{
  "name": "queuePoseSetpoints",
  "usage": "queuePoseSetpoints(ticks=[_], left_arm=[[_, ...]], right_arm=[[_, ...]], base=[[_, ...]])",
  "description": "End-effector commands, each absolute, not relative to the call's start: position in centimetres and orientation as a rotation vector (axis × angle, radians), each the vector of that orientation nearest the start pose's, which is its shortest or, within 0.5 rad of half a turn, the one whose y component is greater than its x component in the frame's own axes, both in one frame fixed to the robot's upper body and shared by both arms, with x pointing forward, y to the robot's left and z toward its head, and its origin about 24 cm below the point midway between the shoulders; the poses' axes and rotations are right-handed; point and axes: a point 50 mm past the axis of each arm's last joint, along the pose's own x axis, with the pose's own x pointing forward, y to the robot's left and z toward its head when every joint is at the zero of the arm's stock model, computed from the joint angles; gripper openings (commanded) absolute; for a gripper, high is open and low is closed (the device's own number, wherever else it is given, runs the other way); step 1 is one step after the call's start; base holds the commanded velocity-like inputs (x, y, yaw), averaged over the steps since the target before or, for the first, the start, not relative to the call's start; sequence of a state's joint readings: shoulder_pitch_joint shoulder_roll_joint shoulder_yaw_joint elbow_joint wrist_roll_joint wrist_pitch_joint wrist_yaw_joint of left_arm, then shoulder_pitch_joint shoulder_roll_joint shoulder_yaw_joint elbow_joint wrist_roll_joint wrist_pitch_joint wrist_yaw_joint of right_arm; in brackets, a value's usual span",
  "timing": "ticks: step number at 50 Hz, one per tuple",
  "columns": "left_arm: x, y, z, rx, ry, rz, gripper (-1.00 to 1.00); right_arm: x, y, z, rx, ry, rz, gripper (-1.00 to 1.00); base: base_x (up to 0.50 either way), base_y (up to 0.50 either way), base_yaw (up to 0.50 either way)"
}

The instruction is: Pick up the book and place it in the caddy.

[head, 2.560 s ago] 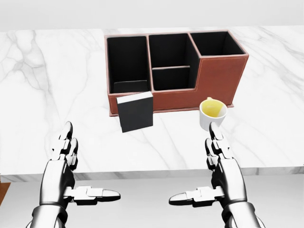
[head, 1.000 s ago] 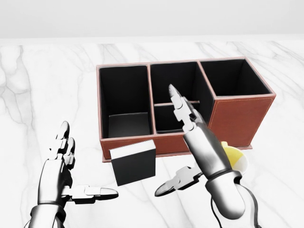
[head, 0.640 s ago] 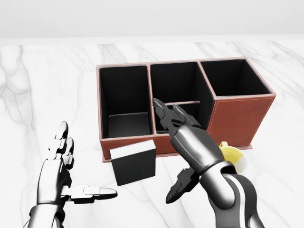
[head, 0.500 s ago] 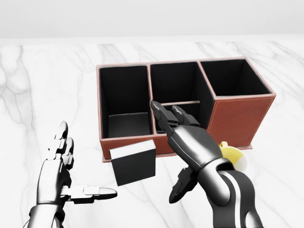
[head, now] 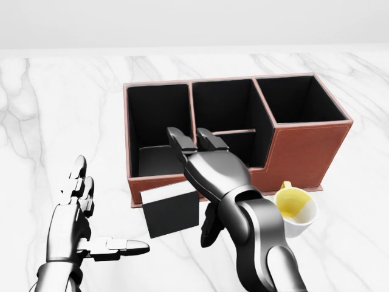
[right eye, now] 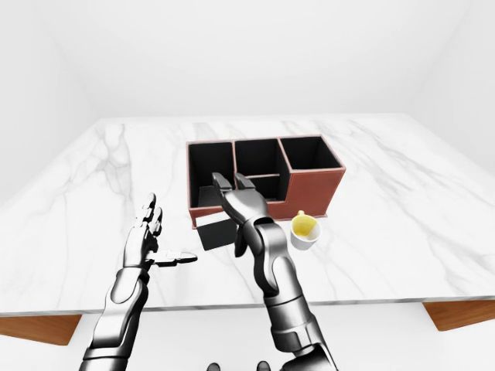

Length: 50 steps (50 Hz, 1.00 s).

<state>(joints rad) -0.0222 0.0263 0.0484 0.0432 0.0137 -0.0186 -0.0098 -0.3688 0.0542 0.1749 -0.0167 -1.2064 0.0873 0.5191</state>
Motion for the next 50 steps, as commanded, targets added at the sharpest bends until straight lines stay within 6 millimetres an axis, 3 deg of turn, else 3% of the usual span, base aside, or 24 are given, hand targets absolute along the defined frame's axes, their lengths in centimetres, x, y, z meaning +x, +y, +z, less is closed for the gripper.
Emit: queuePoseSetpoints(ticks=[1, 6, 33, 50], left_arm=[[25.7, 16.4, 4.0, 0.036, 0.003, 0.033, 1.00], [25.7, 16.4, 4.1, 0.035, 0.002, 0.034, 1.00], [25.7, 16.4, 3.8, 0.032, 0.001, 0.032, 1.00], [25.7, 16.5, 3.9, 0.032, 0.000, 0.032, 1.00]], right_arm=[[31.4, -5.1, 9.8, -1.305, -0.070, 0.444, 1.00], [32.2, -5.1, 8.6, -1.338, -0.045, 0.436, 1.00], [35.1, -3.4, 7.7, -1.400, -0.038, 0.434, 1.00], [34.7, -2.6, 4.2, -1.441, 0.004, 0.465, 1.00]], base=[[0.00, 0.00, 0.00], [0.00, 0.00, 0.00], [0.00, 0.00, 0.00], [0.00, 0.00, 0.00]])
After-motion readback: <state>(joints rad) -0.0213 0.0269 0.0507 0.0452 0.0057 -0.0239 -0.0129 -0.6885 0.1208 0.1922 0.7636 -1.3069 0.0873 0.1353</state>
